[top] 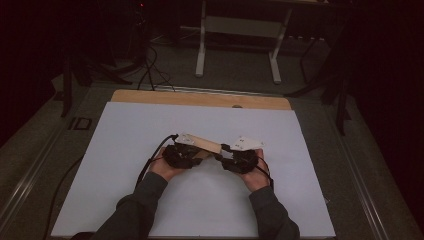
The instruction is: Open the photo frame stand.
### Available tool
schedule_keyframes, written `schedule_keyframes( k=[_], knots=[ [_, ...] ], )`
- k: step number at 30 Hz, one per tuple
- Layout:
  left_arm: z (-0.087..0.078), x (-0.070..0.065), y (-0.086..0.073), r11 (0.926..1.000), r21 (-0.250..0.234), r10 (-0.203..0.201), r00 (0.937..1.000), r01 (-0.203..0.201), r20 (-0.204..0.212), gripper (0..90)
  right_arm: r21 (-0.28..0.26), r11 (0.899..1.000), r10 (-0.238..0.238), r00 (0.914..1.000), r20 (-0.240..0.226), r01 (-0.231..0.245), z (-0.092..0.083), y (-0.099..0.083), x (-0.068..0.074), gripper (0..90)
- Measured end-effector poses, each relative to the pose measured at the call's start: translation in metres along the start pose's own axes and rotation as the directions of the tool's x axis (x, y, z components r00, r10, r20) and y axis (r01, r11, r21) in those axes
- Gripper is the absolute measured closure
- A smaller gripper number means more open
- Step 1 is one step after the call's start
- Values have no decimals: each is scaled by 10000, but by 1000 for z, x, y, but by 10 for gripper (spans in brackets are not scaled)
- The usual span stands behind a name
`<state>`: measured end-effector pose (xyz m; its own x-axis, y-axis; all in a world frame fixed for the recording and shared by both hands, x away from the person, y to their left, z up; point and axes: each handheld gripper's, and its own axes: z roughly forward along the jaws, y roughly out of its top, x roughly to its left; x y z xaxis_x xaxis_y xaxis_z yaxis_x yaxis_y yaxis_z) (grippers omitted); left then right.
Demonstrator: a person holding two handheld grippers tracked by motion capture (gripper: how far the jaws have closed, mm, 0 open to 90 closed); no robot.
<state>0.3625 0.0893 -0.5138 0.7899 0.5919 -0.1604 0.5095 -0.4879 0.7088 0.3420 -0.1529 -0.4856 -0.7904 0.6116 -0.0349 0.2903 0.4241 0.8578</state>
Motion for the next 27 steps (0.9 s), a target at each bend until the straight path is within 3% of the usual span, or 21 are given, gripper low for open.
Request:
schedule_keyframes(
  k=[8,16,23,24,27],
  knots=[
    [-2,4,-7,10000,78,-55,9999,56,-160,602,5,9997,230,9997,-75,-230,2,-2,-3,517],
    [-11,9,-12,9997,-142,-202,9994,198,-265,586,84,9994,338,9993,-159,-337,2,-4,-4,472],
    [-16,8,-14,9991,-417,-59,9986,37,-532,581,140,9994,330,9993,-177,-328,2,-5,-4,460],
    [-20,7,-16,9974,-711,54,9979,-100,-646,580,162,9992,365,9992,-188,-362,2,-6,-5,455],
    [-25,8,-19,9949,-1001,45,9976,-115,-695,579,196,9992,359,9992,-191,-356,1,-7,-5,452]
  ],
)
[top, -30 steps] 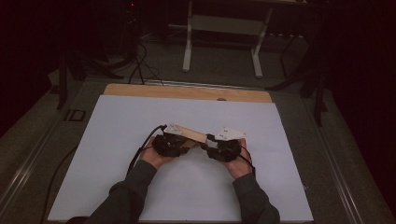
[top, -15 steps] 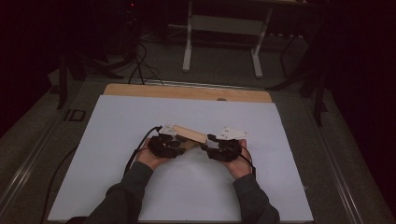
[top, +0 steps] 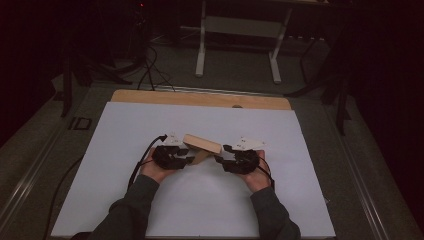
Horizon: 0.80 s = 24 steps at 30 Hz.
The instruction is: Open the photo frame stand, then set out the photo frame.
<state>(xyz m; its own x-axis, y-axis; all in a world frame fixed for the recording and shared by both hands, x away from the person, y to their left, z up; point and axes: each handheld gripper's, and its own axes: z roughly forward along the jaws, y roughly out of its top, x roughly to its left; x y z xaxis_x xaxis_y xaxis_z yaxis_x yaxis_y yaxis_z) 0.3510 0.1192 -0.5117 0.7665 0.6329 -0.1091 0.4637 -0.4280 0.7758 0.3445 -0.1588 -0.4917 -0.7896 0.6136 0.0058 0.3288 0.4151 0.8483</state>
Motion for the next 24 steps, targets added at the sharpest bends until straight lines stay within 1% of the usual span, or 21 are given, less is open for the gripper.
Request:
schedule_keyframes(
  k=[2,3,6,8,9,10,12,14,15,19,24],
  knots=[
    [0,0,0,10000,0,0,10000,0,0,579,22,10000,5,10000,-10,-5,-1,0,0,452],
    [-4,1,-2,9998,-212,-70,10000,70,-5,580,25,10000,-16,10000,-7,16,-2,-2,-1,459],
    [-8,3,-5,9992,-380,-122,9999,121,-24,583,63,10000,-12,10000,-6,12,-4,-3,-3,462],
    [-8,3,-5,9992,-380,-122,9999,121,-24,584,67,10000,-21,10000,3,21,-4,-4,-3,462],
    [-12,5,-9,9981,-573,-224,9997,219,-83,585,103,9999,-9,10000,3,9,-6,-5,-4,464],
    [-13,5,-10,9975,-640,-301,9995,296,-78,585,122,9999,-6,10000,7,6,-6,-5,-4,464],
    [-15,6,-14,9970,-683,-370,9992,359,-145,585,140,9999,-16,10000,35,16,-7,-7,-6,463],
    [-15,6,-14,9970,-683,-370,9992,359,-145,585,151,9999,10,10000,44,-10,-7,-7,-6,463],
    [-17,9,-18,9957,-762,-545,9981,523,-271,585,149,9999,55,10000,29,-55,-8,-8,-7,464],
    [-22,13,-20,9927,-995,-730,9966,689,-384,595,219,9997,52,10000,16,-52,-8,-10,-8,464],
    [-27,13,-20,9902,-1164,-835,9954,777,-459,612,314,9995,79,10000,40,-80,-11,-12,-11,469]
  ],
)
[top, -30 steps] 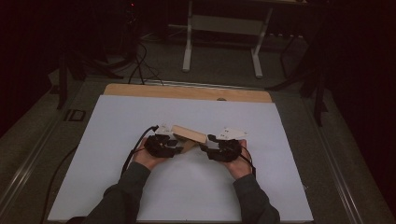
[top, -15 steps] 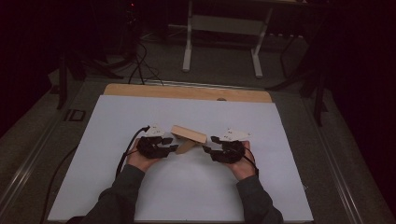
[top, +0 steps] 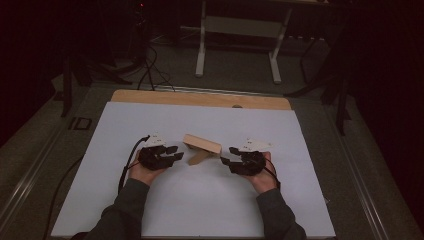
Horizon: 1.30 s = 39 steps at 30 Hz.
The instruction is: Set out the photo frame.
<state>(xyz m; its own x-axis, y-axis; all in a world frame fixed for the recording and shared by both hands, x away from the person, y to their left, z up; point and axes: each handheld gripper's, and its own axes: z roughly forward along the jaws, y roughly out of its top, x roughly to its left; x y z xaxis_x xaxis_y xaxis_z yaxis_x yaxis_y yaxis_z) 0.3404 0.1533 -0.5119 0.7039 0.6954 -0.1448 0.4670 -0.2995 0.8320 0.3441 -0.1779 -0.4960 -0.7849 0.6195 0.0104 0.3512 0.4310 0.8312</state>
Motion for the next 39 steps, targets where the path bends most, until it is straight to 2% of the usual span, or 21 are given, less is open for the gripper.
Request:
schedule_keyframes(
  k=[5,9,14,15,16,17,20,22,26,39],
  knots=[
    [0,1,1,9999,3,-143,9998,143,157,649,72,10000,-1,9999,152,0,-2,-4,-3,501],
    [1,0,1,10000,25,-80,9999,80,63,674,88,10000,29,9998,185,-31,-4,-6,-6,542],
    [1,0,1,10000,25,-80,9999,80,63,674,88,10000,29,9998,185,-31,-4,-6,-6,542],
    [0,-3,5,9996,-290,-43,9996,35,-286,674,88,10000,29,9998,185,-31,-4,-6,-6,542],
    [1,-3,7,9992,-381,-96,9993,82,-356,760,-12,10000,95,9993,371,-95,-7,-8,-11,656],
    [1,-3,8,9992,-398,-100,9993,85,-367,773,-43,9999,152,9985,519,-150,-7,-8,-12,674],
    [2,-3,9,9992,-386,-66,9991,49,-419,825,-17,9999,155,9983,560,-154,-7,-8,-14,726],
    [5,-4,8,9994,-334,-72,9993,59,-376,857,-8,9999,155,9979,627,-154,-7,-7,-14,809],
    [9,-6,8,9997,-224,69,9993,-78,-371,895,-30,9999,166,9967,799,-164,-6,-6,-15,893],
    [22,-17,19,9988,-119,473,9986,-476,-234,898,-339,9984,475,9951,866,-448,7,10,-15,897]
  ],
)
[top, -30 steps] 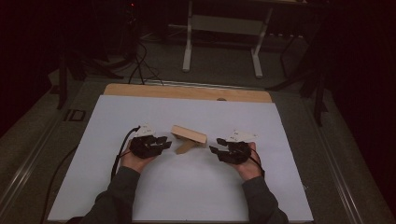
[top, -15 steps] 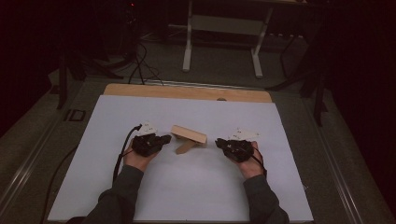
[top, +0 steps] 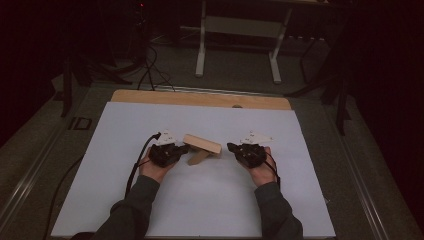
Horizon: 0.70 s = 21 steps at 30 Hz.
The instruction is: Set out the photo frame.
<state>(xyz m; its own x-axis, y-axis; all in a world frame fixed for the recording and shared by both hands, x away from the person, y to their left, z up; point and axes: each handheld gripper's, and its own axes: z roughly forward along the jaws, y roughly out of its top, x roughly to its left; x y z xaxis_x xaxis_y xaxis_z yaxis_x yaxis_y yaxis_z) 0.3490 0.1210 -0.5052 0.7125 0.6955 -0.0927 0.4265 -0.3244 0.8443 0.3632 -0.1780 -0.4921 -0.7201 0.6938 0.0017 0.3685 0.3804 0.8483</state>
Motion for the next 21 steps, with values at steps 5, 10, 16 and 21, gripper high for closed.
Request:
schedule_keyframes(
  k=[5,10,16,21],
  knots=[
    [5,-3,1,10000,18,6,10000,-6,33,898,-142,9997,187,9998,-34,-187,4,4,-1,897],
    [9,-4,3,10000,60,42,10000,-43,56,898,-207,9995,256,9997,-54,-257,8,8,-1,897],
    [10,-5,3,10000,64,59,10000,-60,73,898,-258,9994,230,9997,-112,-233,13,13,1,897],
    [13,-6,4,9999,142,81,9999,-83,126,898,-267,9994,221,9995,-242,-227,17,16,3,897]
  ],
)
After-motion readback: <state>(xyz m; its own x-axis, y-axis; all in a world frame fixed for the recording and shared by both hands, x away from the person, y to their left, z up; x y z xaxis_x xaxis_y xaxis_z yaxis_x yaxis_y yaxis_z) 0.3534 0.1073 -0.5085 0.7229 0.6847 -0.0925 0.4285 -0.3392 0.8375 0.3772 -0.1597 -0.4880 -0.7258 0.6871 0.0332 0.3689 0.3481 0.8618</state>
